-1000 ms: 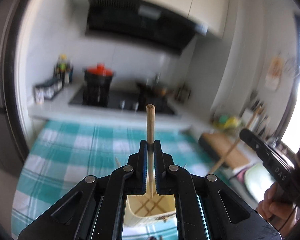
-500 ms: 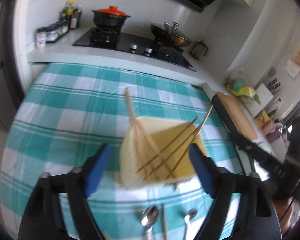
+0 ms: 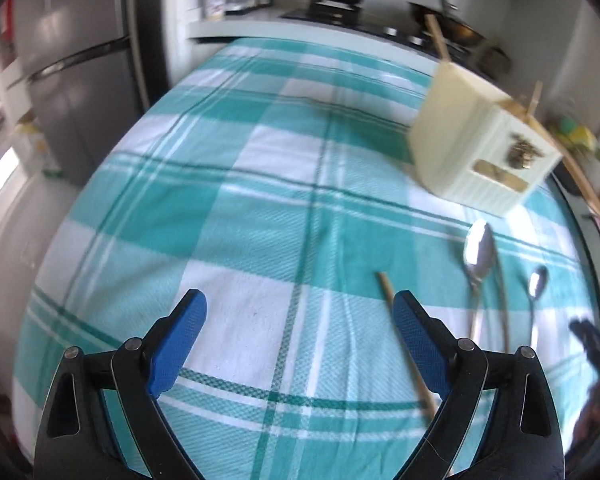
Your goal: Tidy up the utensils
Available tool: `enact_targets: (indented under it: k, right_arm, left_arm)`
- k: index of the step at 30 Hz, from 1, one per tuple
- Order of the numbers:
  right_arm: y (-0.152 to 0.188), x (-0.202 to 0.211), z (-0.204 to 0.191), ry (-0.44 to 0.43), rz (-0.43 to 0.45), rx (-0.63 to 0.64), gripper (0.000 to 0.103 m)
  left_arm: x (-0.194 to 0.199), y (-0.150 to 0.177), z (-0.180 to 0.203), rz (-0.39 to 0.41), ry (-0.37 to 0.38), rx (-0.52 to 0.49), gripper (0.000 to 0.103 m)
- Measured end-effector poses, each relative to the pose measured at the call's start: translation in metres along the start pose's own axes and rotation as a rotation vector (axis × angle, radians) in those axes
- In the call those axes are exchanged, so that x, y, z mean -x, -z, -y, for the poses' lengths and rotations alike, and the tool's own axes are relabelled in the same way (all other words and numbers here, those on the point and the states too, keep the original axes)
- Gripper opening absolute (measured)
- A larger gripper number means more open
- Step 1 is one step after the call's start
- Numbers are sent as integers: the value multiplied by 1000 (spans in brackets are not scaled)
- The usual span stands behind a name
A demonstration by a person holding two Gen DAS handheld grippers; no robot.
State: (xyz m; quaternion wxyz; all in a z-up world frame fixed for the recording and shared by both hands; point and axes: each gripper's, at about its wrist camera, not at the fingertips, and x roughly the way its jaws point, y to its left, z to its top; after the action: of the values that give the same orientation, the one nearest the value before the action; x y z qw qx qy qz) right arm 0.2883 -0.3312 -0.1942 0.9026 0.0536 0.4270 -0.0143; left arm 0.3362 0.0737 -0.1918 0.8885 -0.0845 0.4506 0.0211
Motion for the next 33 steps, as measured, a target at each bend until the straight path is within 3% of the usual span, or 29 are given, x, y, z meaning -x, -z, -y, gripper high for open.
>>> enact_targets:
  k: [7,9,21,28,33]
  right_arm:
    - [8,-19,-4,81,-11,21,67]
    - [7,-18,-5,86,-10,20,69]
    - [8,-22,-7,90,-13,22,73]
    - [8,-22,-7,89,-12,22,74]
    - [8,-22,-7,89,-12,22,74]
  left_arm:
    - [-42,1,2,-16,-90,-5,95]
    - [-46,3,4,14,-133,-28,95]
    - [-53,-1,2,-3,-147,-14,102]
    - [-56,-5,5,-59,-114,-44,103]
    - [-54,-2,5,-57,-108,-57,103]
